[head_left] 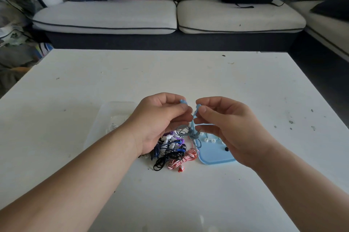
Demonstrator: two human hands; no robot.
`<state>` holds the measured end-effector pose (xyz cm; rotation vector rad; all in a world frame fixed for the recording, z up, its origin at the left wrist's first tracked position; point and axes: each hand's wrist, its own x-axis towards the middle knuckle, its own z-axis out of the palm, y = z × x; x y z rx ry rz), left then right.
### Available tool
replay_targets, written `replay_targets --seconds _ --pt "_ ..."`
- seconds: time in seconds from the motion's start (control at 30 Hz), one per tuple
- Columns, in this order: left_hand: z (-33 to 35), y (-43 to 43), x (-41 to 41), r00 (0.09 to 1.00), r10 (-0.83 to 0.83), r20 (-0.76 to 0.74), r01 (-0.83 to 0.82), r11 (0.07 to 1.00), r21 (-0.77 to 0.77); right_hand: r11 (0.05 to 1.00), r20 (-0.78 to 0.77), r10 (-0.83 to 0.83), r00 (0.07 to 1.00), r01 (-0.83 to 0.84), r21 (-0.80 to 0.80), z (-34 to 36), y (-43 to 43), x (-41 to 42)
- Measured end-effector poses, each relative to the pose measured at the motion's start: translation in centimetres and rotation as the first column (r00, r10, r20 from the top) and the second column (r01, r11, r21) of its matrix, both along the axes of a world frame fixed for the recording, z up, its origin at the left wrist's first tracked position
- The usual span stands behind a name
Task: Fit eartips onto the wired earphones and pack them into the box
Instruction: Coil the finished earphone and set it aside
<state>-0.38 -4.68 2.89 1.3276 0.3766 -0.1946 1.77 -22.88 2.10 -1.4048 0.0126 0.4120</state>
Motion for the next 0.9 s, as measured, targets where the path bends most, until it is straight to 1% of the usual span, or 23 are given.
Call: replay_targets --seconds 0.17,0.27,0.47,0.6,0.7,0.8,0.9 --pt "0.3 0.2 -0.1 0.999 -0.019 0.051 0.017 0.999 0.04 1.0 -0.018 -0.001 1.0 0.001 0.019 0.1 -0.1 0.1" --pt "0.3 0.1 0.0 0.998 -0.008 0.065 0.005 0.998 0.06 1.0 -0.008 0.022 1.0 -0.022 -0.009 0.2 -0.2 0.0" --pt "-0.6 0.3 0.3 0.999 0.019 0.043 -0.022 0.997 0.072 0.999 -0.029 -0.03 0.999 0.029 -0.035 0.2 0.0 0.0" --pt "-0.6 0.1 0.3 0.995 0.03 0.096 -0.037 0.997 0.075 1.0 -0.039 0.0 0.999 -0.001 -0.03 0.3 -0.1 0.0" --pt "-0.7 -0.1 0.2 0.994 0.028 0.107 -0.037 0.996 0.082 1.0 -0.054 0.012 0.998 -0.013 -0.026 0.3 -0.3 -0.1" --pt "-0.9 -0.3 0.2 0.993 0.016 0.117 -0.03 0.993 0.118 1.0 -0.077 0.007 0.997 -0.008 -0.017 0.3 -0.5 -0.1" --pt "-1.1 -0.6 0.1 0.989 -0.009 0.151 -0.022 0.979 0.201 0.999 -0.098 0.024 0.995 -0.027 -0.036 0.3 -0.8 -0.2"
